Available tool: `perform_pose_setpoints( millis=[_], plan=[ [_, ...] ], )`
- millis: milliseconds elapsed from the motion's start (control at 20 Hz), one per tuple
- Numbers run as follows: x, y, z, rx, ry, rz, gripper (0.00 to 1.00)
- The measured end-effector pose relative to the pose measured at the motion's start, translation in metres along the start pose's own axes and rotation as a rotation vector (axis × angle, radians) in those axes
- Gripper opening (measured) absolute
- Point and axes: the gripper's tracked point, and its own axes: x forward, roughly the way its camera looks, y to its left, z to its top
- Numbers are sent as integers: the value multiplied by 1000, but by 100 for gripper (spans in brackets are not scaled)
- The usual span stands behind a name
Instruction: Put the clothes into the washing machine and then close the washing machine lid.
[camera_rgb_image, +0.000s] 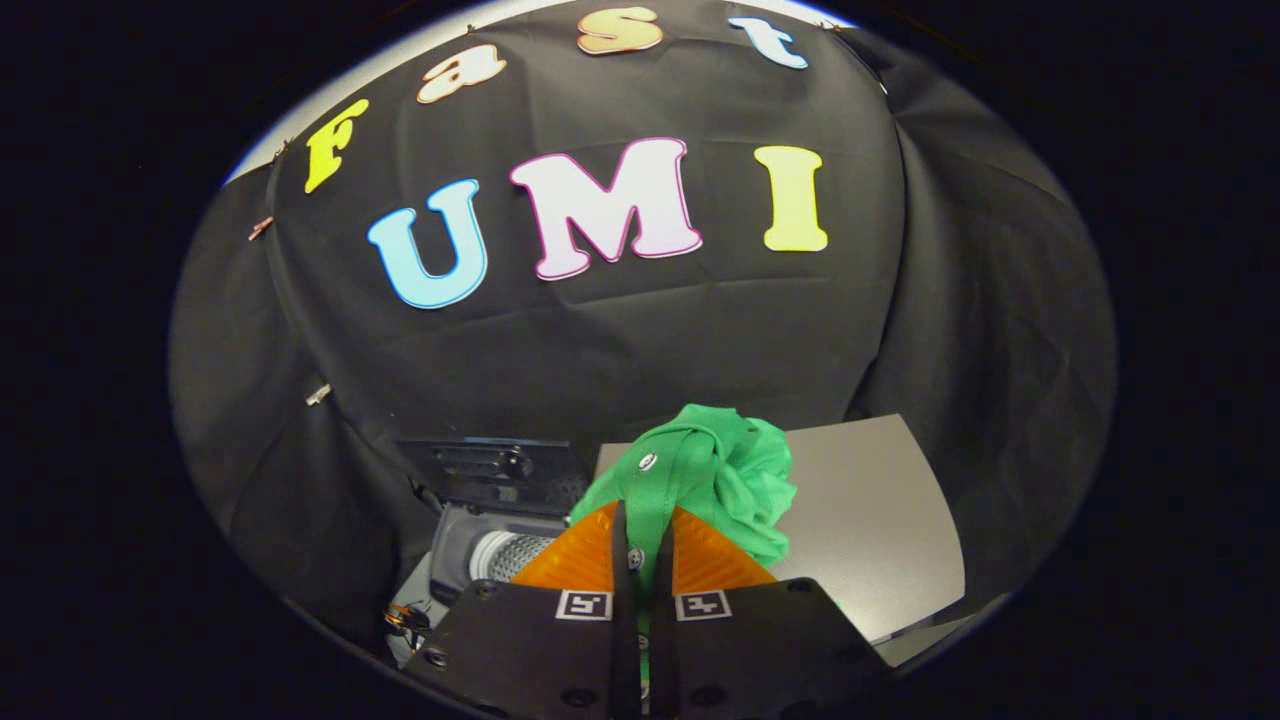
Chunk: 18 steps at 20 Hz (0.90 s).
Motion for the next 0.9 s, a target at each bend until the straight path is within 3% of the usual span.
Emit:
perform_pose_setpoints(
  millis=[400,700,900],
  plan=[
    [13,127,-17,-37,20,114,8],
    [42,218,-44,-71,51,158,8],
    [71,251,-75,-97,85,149,8]
  ],
)
